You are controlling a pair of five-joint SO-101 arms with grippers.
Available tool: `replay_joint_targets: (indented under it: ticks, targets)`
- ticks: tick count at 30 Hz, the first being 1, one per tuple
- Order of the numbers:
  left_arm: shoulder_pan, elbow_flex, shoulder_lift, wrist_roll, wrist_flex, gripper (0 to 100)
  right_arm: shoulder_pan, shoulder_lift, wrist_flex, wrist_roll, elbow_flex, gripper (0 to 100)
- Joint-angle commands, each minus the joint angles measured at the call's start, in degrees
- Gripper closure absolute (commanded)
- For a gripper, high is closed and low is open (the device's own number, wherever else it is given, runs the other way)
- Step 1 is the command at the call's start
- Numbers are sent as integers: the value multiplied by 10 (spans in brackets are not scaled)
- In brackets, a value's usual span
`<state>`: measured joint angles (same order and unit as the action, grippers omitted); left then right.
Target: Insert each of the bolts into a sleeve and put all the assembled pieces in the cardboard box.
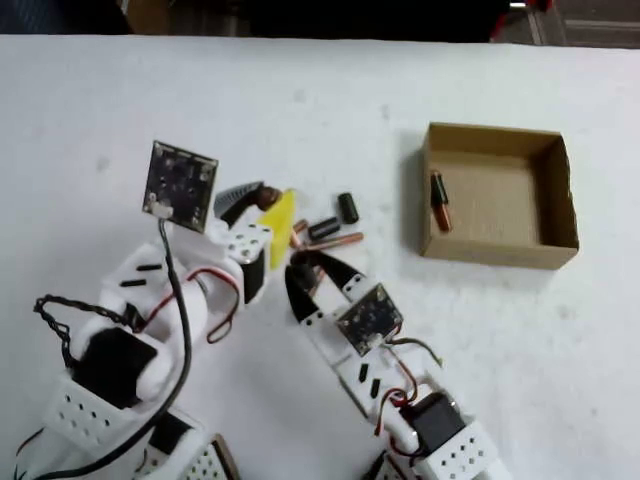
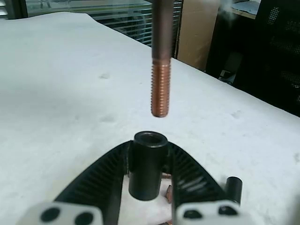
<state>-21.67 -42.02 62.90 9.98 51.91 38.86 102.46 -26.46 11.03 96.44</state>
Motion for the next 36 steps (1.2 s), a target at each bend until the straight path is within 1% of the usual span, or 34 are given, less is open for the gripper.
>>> replay_joint_targets:
  ticks: [1,11,18,25,36]
  targets:
    - [-8,5,14,9,22,973,3,5,0,11,4,981]
    - [-11,5,15,9,30,973,4,5,0,11,4,981]
    - [-55,5,15,6,30,973,4,5,0,11,4,981]
    - [-51,5,15,6,49,973,3,5,0,11,4,981]
    - [-50,9,16,5,47,973,2,5,0,11,4,981]
